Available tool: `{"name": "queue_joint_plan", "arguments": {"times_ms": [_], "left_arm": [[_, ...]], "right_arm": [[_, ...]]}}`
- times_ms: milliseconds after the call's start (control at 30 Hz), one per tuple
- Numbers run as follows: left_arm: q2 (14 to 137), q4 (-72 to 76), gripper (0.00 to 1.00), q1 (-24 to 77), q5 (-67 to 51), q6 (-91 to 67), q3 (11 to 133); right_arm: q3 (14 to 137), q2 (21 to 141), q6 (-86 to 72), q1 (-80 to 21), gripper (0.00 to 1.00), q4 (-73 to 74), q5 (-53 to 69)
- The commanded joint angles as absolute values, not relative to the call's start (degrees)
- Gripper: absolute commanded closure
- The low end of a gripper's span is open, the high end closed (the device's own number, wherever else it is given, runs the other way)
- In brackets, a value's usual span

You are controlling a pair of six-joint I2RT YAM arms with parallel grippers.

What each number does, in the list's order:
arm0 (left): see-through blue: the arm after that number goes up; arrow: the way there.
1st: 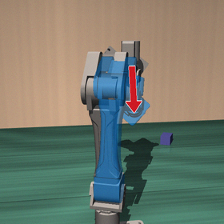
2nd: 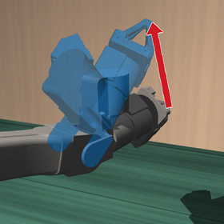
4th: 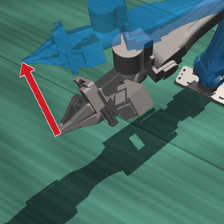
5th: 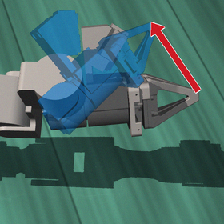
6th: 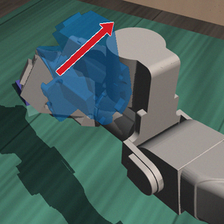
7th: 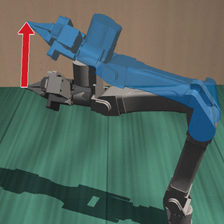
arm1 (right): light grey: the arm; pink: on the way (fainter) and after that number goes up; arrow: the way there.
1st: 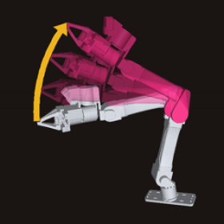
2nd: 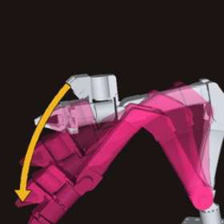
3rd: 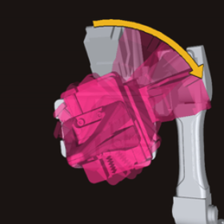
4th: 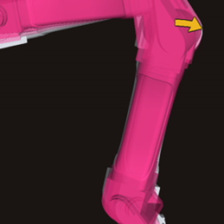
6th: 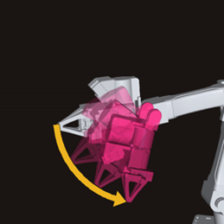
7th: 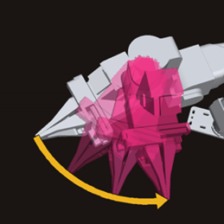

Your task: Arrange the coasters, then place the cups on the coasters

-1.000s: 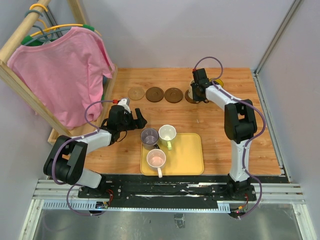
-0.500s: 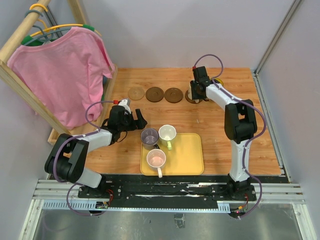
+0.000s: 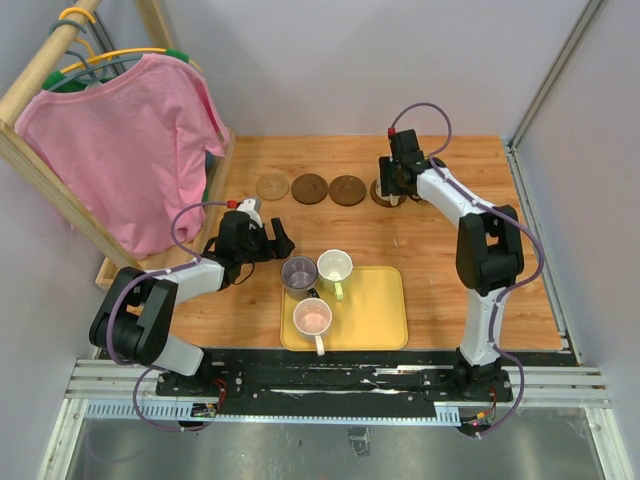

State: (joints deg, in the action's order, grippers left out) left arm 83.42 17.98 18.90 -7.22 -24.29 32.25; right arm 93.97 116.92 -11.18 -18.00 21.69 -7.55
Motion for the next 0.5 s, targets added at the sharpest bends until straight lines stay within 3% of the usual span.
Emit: {"name": "queue_joint_plan", "arguments": {"times_ms": [0,400,467], "left_arm": [[82.77,19.87,0.0,19.16,-7.4,-23.86,32.92],[80.0,19.09,0.0,19.16,-7.69,-22.4,32.4],[79.31,18.98,0.0,19.16,-7.68,-22.24,32.11]], "right_arm": [[91.4,108.99,-10.47,-20.08,0.46,19.98,-10.69],[75.56,88.48,-12.37,-28.52,0.36,20.05,-13.41],[71.5,84.66,-13.44,-30.27,0.27,20.05,-10.64]]}}
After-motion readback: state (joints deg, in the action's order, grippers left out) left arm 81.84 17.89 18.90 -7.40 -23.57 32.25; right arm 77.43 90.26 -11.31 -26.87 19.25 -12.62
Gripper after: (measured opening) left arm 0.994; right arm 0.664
